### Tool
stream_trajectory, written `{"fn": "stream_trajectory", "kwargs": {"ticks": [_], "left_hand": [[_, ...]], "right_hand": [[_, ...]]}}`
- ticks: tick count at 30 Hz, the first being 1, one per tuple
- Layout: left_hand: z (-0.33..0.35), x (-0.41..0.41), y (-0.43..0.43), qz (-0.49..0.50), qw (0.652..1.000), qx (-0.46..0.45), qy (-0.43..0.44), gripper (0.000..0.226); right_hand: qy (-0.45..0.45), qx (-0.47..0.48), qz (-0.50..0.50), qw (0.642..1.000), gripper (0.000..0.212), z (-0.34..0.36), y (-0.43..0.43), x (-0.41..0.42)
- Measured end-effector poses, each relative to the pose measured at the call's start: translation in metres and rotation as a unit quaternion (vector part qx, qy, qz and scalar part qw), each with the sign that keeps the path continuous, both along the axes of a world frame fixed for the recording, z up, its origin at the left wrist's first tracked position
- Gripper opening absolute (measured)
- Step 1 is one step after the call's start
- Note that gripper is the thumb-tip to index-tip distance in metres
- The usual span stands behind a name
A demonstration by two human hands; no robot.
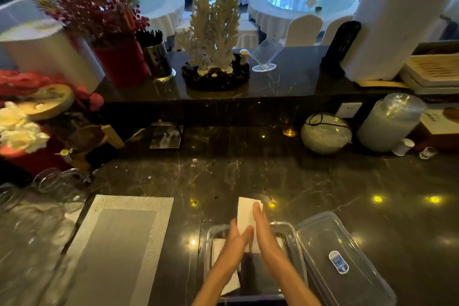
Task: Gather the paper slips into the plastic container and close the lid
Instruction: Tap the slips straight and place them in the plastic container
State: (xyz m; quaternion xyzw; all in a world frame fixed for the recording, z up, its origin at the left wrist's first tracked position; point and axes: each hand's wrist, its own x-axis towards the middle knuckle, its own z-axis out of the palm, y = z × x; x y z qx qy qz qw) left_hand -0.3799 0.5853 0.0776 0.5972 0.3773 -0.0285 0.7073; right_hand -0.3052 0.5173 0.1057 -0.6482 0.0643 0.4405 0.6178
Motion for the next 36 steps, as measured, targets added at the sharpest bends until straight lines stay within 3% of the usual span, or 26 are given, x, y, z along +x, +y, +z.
{"fn": "stream_trajectory", "kwargs": {"ticks": [6, 10, 17, 20, 23, 26, 29, 36], "left_hand": [[-0.005, -0.027, -0.002, 0.012, 1.000, -0.002, -0.001, 0.049], [-0.010, -0.026, -0.015, -0.066, 0.998, -0.006, 0.016, 0.048], [-0.032, -0.025, -0.022, -0.058, 0.996, -0.039, 0.051, 0.046], [-0.036, -0.018, -0.024, -0.064, 0.994, -0.064, 0.061, 0.037], [-0.041, -0.008, -0.028, -0.090, 0.990, -0.061, 0.083, 0.037], [-0.053, 0.006, -0.034, -0.107, 0.987, -0.034, 0.118, 0.041], [-0.067, 0.019, -0.047, -0.099, 0.984, -0.021, 0.150, 0.039], [-0.076, 0.042, -0.084, -0.040, 0.978, 0.037, 0.204, 0.052]], "right_hand": [[0.020, -0.009, 0.008, 1.000, 0.072, -0.007, -0.020, -0.009], [0.010, -0.028, 0.027, 0.999, 0.050, -0.019, -0.021, -0.021], [0.005, -0.060, 0.065, 0.996, 0.038, -0.038, -0.047, -0.019], [-0.107, -0.096, 0.029, 0.989, 0.038, -0.042, -0.066, -0.005], [-0.234, -0.174, -0.017, 0.956, 0.049, -0.047, -0.092, 0.014], [-0.200, -0.226, 0.044, 0.952, 0.049, -0.063, -0.111, 0.026], [-0.130, -0.194, 0.058, 0.971, 0.038, -0.076, -0.115, 0.023], [-0.164, -0.154, 0.003, 0.974, 0.041, -0.088, -0.114, 0.014]]}}
